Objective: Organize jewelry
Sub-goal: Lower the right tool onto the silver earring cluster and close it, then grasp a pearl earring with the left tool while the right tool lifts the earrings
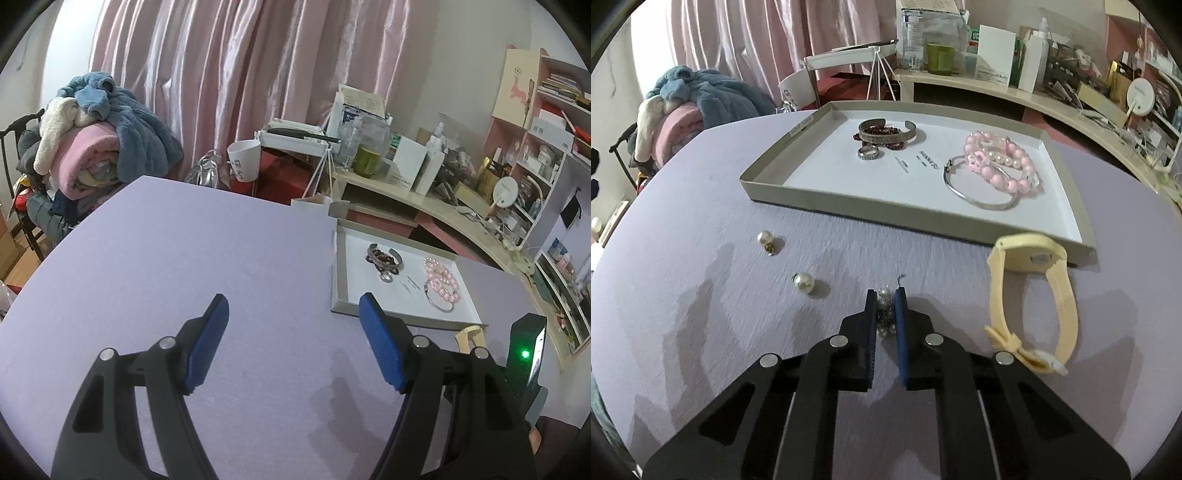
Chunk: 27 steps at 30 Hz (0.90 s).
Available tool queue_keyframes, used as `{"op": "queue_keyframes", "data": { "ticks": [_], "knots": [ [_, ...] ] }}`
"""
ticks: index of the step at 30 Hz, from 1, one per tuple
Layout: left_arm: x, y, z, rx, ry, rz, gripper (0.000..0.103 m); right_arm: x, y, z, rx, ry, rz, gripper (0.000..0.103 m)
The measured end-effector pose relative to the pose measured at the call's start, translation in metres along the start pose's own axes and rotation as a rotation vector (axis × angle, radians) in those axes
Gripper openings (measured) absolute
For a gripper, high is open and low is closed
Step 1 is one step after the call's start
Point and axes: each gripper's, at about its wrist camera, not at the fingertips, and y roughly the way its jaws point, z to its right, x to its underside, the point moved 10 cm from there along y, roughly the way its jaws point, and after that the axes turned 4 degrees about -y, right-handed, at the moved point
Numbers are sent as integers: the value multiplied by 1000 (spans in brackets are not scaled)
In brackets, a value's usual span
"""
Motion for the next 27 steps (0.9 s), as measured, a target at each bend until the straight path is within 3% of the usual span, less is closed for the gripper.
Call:
{"op": "queue_keyframes", "data": {
  "ticks": [3, 9, 18, 22, 27],
  "knots": [
    [7, 10, 7, 24, 24, -36, 73, 7, -12, 3, -63, 70, 1, 10],
    [30, 38, 27, 64, 106, -117, 73, -20, -77, 15, -144, 165, 174, 10],
    [63, 78, 61, 112, 187, -210, 73, -75, -151, 48, -128, 248, 396, 10],
    [70, 89, 72, 117, 218, -225, 71, -82, -156, 60, -98, 256, 422, 10],
    [77, 106, 83, 107, 248, -247, 55, -76, -146, 70, -76, 276, 397, 10]
  ]
}}
